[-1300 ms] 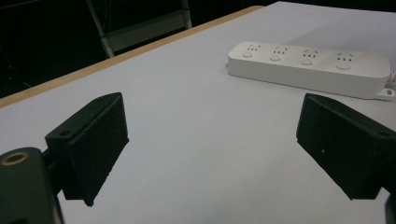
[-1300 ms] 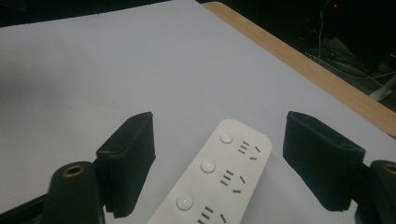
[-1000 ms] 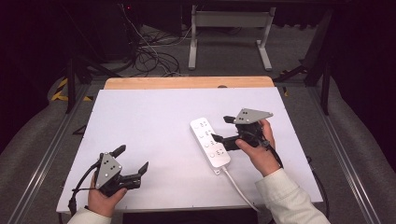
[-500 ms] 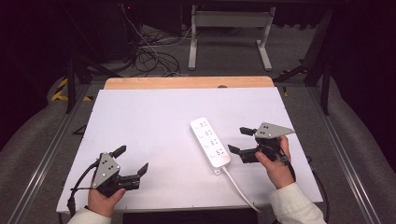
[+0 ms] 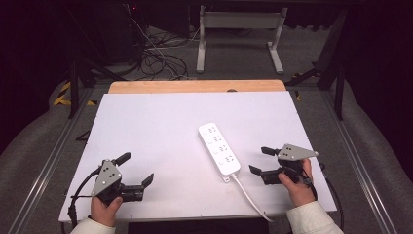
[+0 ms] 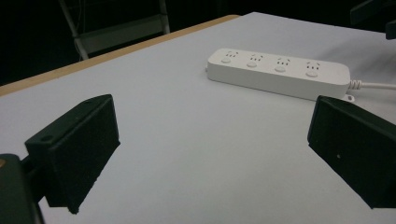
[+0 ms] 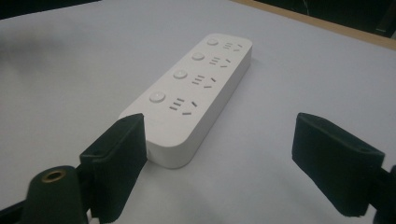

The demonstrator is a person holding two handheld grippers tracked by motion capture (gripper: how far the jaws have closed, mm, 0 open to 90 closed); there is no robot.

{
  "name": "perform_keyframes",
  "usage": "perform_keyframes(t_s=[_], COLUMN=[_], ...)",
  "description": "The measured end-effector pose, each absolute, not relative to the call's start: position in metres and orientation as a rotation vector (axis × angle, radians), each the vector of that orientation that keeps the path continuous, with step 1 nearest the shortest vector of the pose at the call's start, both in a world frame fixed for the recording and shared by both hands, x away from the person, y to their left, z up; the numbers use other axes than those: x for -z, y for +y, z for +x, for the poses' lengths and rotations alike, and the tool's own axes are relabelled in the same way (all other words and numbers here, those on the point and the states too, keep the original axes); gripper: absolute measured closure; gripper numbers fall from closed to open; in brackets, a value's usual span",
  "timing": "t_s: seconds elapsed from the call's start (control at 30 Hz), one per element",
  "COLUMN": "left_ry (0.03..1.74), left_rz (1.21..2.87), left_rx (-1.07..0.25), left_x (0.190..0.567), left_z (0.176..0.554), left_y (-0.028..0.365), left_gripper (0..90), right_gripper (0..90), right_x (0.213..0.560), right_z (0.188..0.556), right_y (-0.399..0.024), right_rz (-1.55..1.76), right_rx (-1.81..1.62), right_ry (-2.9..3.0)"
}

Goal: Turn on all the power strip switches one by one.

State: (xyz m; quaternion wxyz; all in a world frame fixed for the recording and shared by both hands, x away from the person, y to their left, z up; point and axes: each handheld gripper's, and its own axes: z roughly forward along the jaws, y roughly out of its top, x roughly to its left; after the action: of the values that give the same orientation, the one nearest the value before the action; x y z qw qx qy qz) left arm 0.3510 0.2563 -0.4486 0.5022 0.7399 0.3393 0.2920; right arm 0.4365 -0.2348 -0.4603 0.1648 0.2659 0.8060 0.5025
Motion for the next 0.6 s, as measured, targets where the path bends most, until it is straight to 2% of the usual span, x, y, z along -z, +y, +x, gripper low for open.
perform_keyframes(t_s=[0.4,0.6], left_ry=[0.840,0.878], left_rz=[1.798,1.799], left_rx=[-0.777,-0.738], left_x=[0.454,0.455], left_z=[0.353,0.354], left_y=[0.257,0.259], left_gripper=[3.5,3.5], right_gripper=[18.0,17.9], right_x=[0.480,0.479], right_z=[0.428,0.430], right_y=[-0.243,-0.243], right_rz=[0.829,0.877], right_rx=[-1.324,-1.358], right_ry=[2.351,2.330])
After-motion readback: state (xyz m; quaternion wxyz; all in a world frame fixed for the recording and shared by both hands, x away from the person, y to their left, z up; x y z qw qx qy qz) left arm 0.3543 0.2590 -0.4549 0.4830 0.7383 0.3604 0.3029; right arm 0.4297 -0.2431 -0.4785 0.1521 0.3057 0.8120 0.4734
